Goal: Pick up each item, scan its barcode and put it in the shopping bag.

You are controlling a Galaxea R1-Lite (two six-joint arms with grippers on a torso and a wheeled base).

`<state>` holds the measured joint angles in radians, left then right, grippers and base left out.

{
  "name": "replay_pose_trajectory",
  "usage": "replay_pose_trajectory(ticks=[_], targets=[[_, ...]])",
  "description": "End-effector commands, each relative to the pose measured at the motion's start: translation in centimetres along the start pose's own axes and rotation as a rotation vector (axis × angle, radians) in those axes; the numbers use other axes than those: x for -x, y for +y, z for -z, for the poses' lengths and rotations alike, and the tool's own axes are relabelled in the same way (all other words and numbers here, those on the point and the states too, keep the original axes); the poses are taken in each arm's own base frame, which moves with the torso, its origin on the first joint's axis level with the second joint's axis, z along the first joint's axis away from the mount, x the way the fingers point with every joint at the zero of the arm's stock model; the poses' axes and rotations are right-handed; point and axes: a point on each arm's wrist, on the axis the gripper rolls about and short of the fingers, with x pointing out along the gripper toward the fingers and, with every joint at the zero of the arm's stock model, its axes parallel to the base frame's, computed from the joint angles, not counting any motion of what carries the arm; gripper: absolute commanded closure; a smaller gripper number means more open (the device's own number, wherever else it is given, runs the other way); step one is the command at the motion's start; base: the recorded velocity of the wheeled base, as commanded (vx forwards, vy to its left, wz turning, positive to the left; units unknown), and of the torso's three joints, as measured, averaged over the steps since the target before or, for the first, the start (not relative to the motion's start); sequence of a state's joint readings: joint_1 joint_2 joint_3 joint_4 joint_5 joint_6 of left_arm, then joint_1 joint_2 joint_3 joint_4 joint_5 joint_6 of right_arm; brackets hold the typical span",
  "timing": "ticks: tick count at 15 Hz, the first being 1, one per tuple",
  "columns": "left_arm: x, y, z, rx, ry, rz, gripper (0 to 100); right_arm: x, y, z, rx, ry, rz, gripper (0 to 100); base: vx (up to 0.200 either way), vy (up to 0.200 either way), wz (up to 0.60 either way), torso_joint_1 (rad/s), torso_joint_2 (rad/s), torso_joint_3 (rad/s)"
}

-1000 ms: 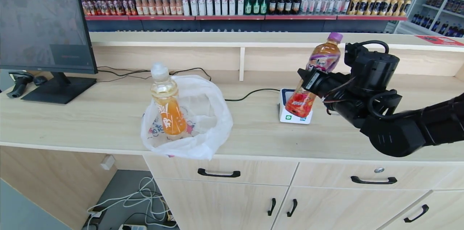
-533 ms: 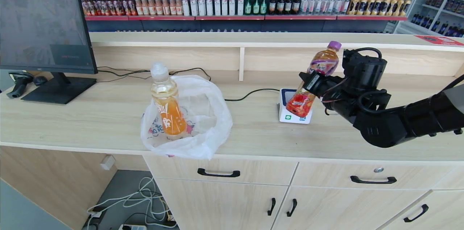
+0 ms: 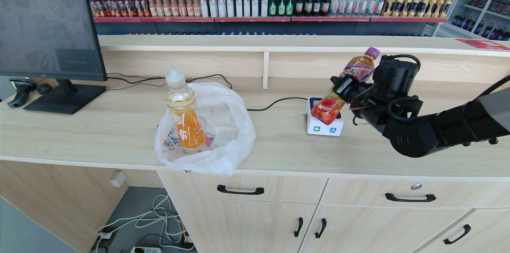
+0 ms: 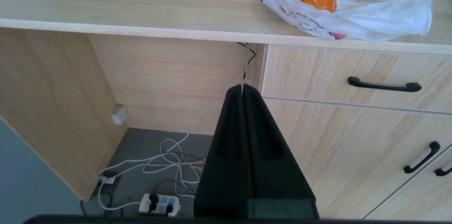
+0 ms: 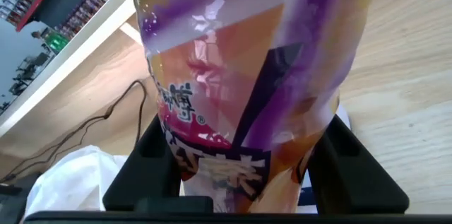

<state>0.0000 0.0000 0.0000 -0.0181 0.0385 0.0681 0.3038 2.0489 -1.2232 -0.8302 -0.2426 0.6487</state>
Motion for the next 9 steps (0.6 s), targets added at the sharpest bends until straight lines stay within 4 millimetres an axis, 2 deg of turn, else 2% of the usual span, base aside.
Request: replay_pose_trajectory(ticks=[1, 3, 9], targets=[[0.00, 0.00, 0.00, 0.001, 0.000, 0.000, 100, -0.14, -0.35, -0.36, -0.003, -0.011, 0.007, 100, 0.000, 0.000, 0.00, 0.000, 0.00, 0.000], [0.00, 0.00, 0.00, -0.001, 0.000, 0.000, 100, -0.25, 0.07, -0.99, -0.032, -0.037, -0.004, 100, 0.000, 0.000, 0.00, 0.000, 0.00, 0.000], [0.00, 0.00, 0.00, 0.013, 0.000, -0.001, 100, -0.45, 0.00, -0.25, -0.039, -0.033, 0.013, 100, 0.000, 0.000, 0.00, 0.000, 0.00, 0.000]])
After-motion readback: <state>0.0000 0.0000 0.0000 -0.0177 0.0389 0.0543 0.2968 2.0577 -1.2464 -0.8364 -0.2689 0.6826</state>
